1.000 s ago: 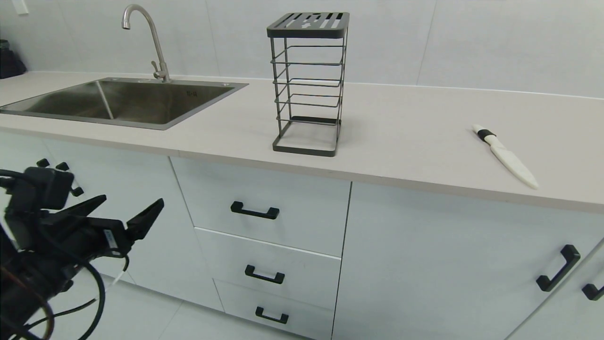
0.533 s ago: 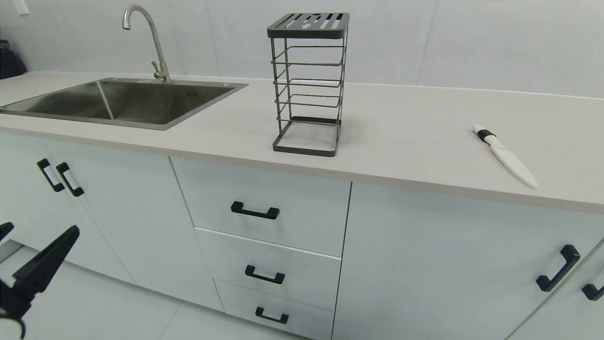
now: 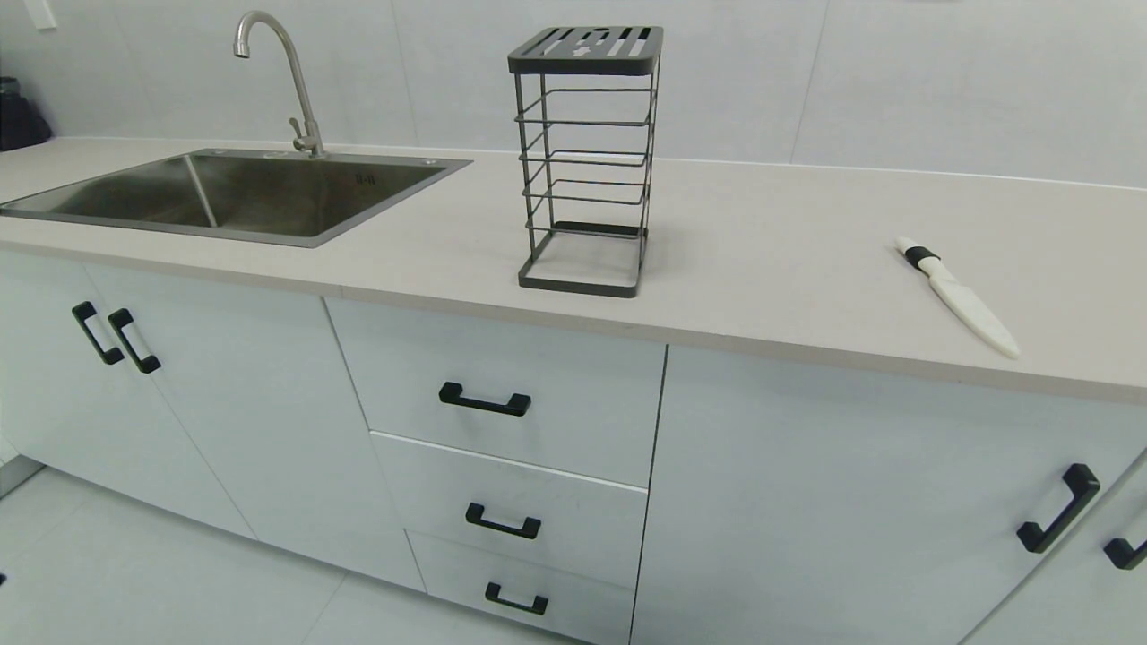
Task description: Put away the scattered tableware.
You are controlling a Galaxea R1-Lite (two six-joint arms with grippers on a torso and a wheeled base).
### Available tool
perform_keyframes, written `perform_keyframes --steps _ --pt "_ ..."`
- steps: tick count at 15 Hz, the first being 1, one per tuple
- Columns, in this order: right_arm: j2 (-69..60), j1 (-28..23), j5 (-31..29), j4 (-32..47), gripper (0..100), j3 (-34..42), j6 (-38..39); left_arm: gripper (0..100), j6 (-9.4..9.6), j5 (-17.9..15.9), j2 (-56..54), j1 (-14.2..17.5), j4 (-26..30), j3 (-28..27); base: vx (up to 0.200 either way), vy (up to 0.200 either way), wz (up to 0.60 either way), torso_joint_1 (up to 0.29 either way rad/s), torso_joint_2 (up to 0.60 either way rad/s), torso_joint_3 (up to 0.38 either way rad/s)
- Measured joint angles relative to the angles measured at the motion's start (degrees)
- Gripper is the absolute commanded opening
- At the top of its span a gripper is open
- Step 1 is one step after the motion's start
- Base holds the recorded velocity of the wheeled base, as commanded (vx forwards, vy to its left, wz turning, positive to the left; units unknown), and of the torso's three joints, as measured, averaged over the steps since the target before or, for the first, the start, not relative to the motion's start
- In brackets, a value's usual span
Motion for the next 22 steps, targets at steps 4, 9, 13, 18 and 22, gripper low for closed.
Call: perform_keyframes --steps 4,9,13,18,22 --pt "0.0 0.0 0.0 0.0 100 0.0 0.0 100 1.02 7.2 -5.0 -0.4 7.5 0.4 0.0 0.0 0.0 0.0 0.0 0.0" --pt "0.0 0.0 0.0 0.0 100 0.0 0.0 100 -1.66 29.1 -6.1 -0.5 24.7 0.5 0.0 0.0 0.0 0.0 0.0 0.0" --pt "0.0 0.0 0.0 0.0 100 0.0 0.0 100 -2.16 29.6 -6.1 -0.5 24.7 0.5 0.0 0.0 0.0 0.0 0.0 0.0" --pt "0.0 0.0 0.0 0.0 100 0.0 -0.9 100 -2.97 29.4 -6.1 -0.5 24.7 0.5 0.0 0.0 -0.12 0.001 0.0 0.001" --pt "0.0 0.0 0.0 -0.1 100 0.0 -0.9 100 -3.11 29.2 -6.1 -0.5 24.8 0.5 0.0 0.0 -0.6 -0.001 0.0 0.004"
